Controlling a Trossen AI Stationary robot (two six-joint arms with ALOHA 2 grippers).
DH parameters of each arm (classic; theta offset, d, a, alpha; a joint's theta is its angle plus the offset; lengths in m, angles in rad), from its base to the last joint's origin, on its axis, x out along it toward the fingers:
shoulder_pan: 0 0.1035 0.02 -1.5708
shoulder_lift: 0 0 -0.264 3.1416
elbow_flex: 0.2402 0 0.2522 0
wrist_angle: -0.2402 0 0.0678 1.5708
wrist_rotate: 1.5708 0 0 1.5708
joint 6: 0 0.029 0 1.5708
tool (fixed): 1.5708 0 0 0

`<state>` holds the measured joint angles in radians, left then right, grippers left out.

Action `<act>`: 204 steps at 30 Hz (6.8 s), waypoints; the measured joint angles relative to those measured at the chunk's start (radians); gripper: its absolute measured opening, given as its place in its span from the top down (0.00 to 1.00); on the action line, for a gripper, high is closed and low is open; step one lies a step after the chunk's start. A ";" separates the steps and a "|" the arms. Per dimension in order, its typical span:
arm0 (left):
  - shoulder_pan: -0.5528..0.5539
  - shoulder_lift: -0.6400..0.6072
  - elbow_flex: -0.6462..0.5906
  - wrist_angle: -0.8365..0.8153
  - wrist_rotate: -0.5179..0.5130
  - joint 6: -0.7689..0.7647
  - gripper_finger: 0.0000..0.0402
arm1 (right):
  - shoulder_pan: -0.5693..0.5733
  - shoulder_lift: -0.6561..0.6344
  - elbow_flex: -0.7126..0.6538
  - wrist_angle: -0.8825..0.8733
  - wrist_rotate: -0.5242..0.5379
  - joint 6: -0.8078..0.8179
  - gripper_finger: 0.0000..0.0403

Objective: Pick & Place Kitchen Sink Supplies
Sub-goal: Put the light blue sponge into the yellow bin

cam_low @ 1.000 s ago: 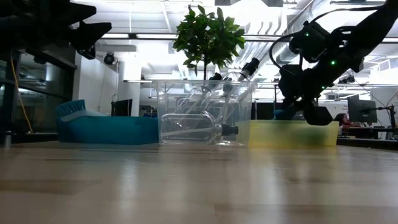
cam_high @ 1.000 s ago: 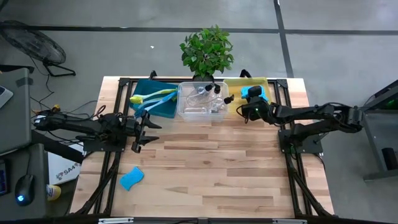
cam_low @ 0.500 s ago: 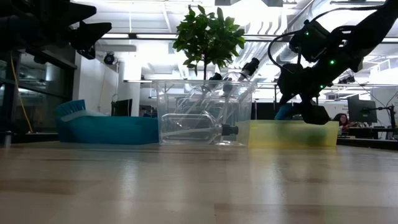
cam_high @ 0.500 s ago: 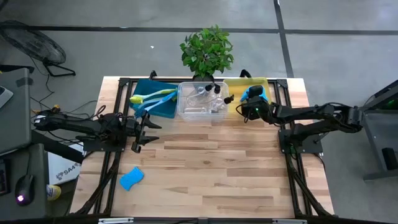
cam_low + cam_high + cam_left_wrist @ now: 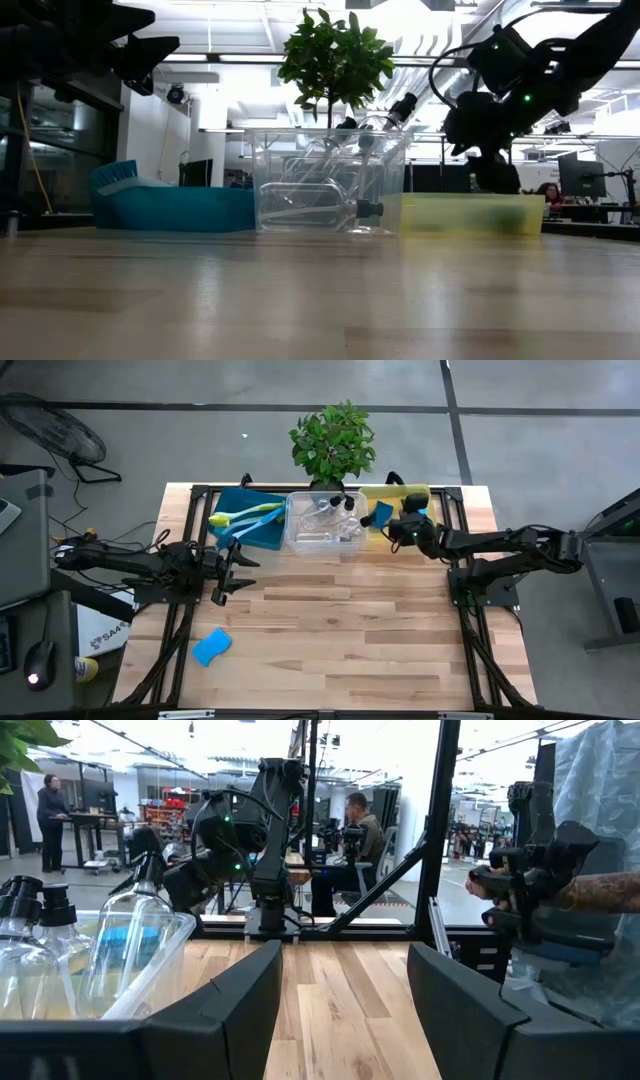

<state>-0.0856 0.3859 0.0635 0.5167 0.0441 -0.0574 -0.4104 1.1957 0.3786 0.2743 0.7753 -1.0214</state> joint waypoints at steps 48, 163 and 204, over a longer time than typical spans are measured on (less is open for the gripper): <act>0.000 -0.001 0.002 -0.043 0.081 -0.109 0.48 | 0.572 -0.001 0.315 -0.634 0.039 1.355 0.52; -0.831 0.740 0.395 -0.882 -0.446 -1.350 1.00 | 0.719 0.000 0.309 -0.619 -0.143 1.624 0.52; -0.227 0.755 0.396 0.566 -0.807 -0.014 1.00 | 0.721 0.452 0.310 0.589 0.039 0.904 0.52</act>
<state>-0.3128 1.1405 0.4599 1.0825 -0.7634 -0.0715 0.3107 1.6477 0.6884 0.8634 0.8142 -0.1170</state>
